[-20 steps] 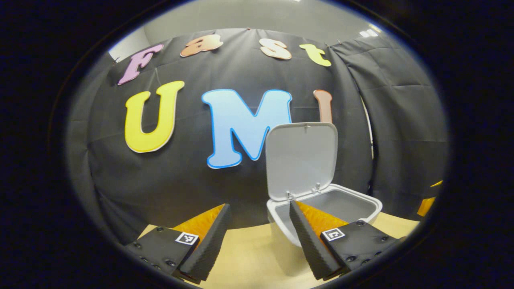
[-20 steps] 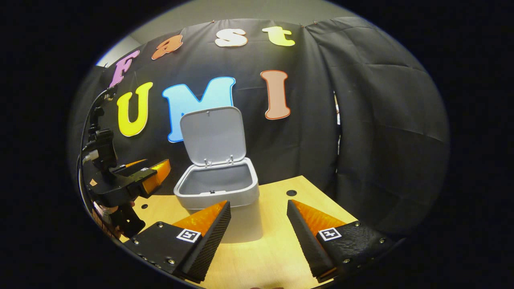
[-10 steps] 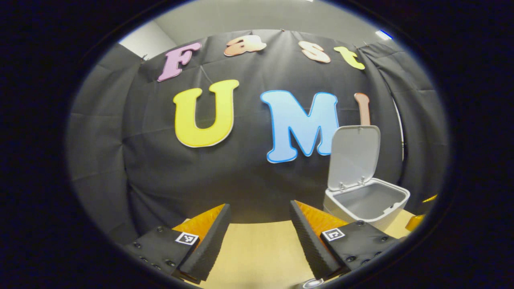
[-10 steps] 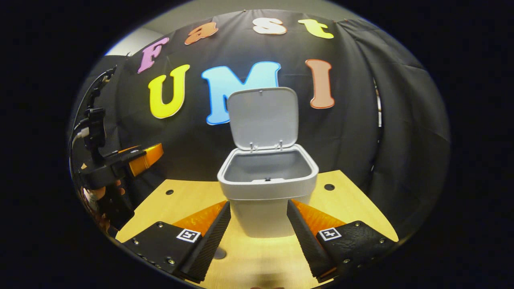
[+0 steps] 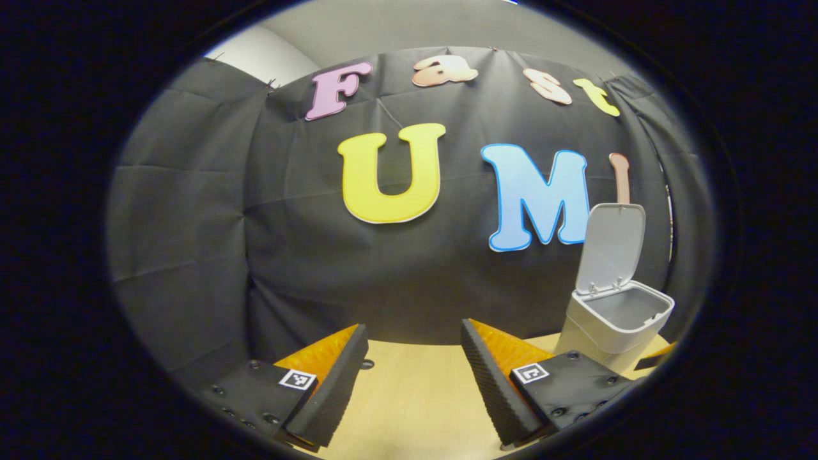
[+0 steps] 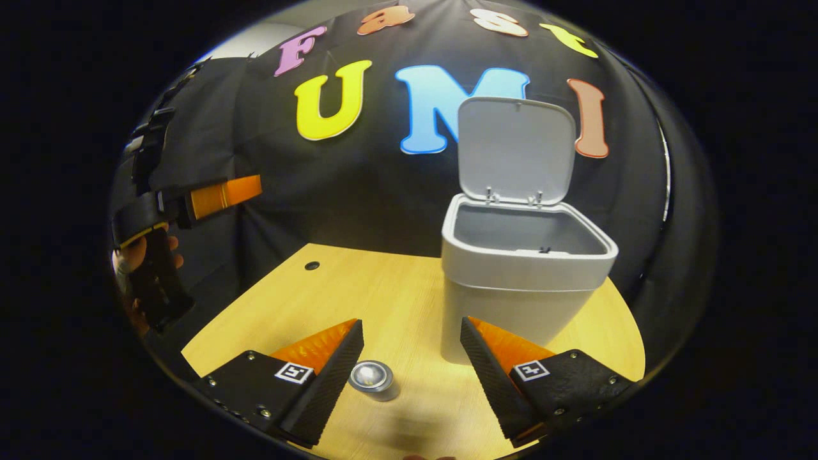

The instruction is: Press the lid of the desktop garbage bin to open it, pick up the crumpled paper on the desktop and throw it into the bin, then pick up the pop can on the desktop and drop it into the bin, and finally close the garbage bin lid.

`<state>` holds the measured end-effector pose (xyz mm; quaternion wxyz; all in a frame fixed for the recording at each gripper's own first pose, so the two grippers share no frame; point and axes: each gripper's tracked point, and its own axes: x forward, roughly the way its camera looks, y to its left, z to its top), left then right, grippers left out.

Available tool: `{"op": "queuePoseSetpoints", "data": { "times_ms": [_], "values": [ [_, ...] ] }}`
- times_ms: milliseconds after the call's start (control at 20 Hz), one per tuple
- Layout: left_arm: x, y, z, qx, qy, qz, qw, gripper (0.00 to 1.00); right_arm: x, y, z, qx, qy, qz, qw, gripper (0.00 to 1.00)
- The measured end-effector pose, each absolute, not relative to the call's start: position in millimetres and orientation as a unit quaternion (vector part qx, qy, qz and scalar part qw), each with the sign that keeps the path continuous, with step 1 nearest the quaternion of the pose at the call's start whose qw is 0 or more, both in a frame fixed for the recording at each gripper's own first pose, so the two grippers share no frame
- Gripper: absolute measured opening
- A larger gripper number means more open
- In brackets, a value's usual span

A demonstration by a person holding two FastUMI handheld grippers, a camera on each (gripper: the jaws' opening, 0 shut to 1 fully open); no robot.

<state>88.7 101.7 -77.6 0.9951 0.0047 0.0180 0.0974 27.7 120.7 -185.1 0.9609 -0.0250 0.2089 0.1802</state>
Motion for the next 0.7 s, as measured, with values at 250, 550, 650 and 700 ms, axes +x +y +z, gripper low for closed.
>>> {"op": "queuePoseSetpoints", "data": {
  "times_ms": [250, 550, 650, 700],
  "values": [
    [74.5, 126.9, -81.9, -0.006, 0.023, 0.123, 0.992, 0.96, 28.3, 146.9, -225.9, -0.047, 0.252, 0.214, 0.943, 0.98],
    [64.9, 143.1, -86.7, -0.011, 0.029, 0.139, 0.990, 1.00, 27.6, 158.7, -259.9, -0.059, 0.288, 0.227, 0.929, 0.98],
    [63.4, 147.5, -87.6, -0.009, 0.031, 0.143, 0.989, 1.00, 26.9, 163.6, -269.0, -0.061, 0.296, 0.229, 0.925, 0.98],
    [62.9, 150.1, -87.9, -0.008, 0.032, 0.144, 0.989, 1.00, 27.1, 164.6, -273.0, -0.064, 0.300, 0.230, 0.924, 0.98]
  ]
}}
